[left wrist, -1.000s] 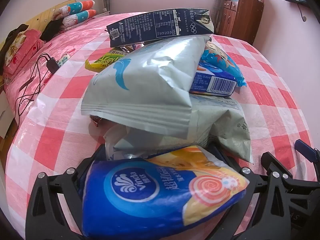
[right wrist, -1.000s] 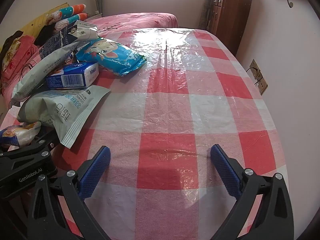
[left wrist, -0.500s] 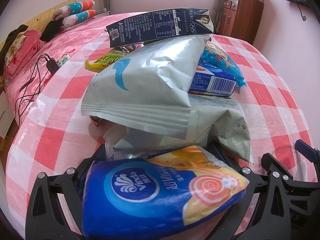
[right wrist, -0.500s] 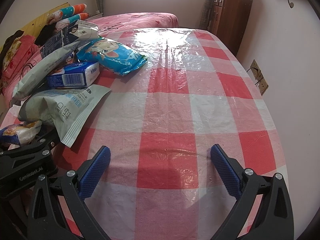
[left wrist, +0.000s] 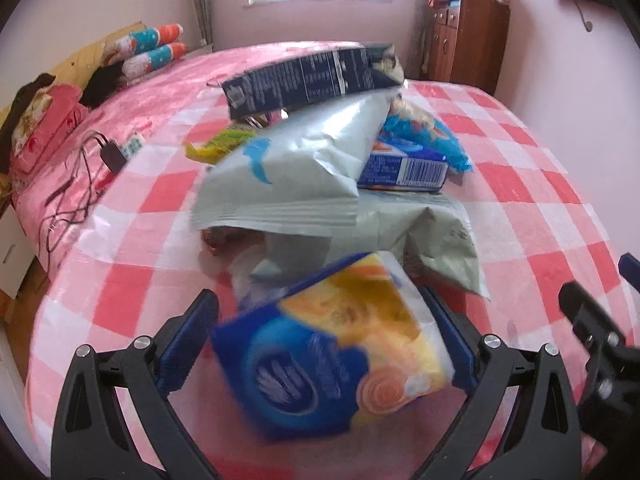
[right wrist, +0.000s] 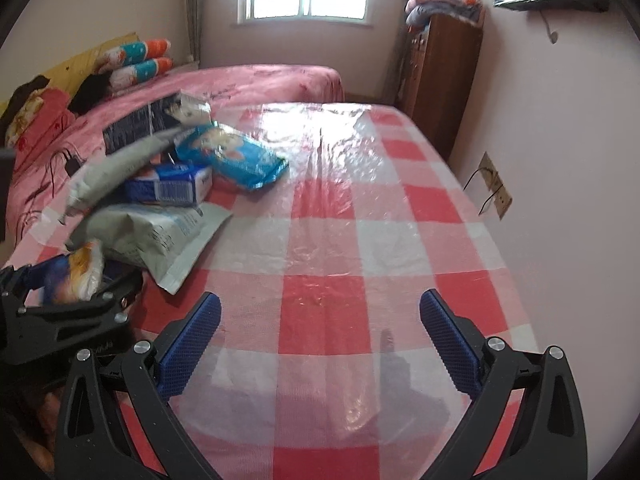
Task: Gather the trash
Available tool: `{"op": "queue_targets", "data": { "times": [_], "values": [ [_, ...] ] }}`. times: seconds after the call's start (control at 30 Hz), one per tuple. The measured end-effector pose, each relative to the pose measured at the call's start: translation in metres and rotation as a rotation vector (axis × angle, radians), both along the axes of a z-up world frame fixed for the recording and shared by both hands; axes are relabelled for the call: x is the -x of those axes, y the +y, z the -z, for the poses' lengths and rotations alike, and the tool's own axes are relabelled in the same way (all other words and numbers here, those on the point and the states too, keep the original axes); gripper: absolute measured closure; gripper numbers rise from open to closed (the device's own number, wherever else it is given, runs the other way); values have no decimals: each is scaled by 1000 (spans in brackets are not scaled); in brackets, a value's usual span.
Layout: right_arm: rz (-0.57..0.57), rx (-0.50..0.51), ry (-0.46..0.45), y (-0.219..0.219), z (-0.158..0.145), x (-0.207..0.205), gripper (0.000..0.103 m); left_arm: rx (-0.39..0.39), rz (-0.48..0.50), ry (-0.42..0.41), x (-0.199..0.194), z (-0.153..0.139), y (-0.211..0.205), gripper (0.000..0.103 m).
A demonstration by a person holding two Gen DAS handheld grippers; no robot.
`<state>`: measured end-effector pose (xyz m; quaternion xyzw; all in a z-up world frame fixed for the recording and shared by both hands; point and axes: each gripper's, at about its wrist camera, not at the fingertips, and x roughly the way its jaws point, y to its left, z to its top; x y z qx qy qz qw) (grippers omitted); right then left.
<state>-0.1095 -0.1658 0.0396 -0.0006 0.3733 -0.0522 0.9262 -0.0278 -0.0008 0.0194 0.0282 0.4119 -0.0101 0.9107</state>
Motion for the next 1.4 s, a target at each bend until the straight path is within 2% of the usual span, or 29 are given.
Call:
{"op": "queue_targets", "data": {
  "times": [0.13,0.27,0.73,1.13,1.4],
  "values": [
    [-2,-17,-16,-3,-12,7,4,11,1,-65,20,-20,12,4],
    [-20,1,-40,2,-27,22,4,-12,-2,-118,40,-39,22,4],
    [-44,4,-134,32,-69,76,4,53,11,-194,84,-77,59,4],
    [-37,7,-175,43,-91,100,4,81,-15,-220,102,-88,81,4],
    [-48,14,-185,44,-96,103,4,92,-23,-217,103,-88,86,4]
  ]
}}
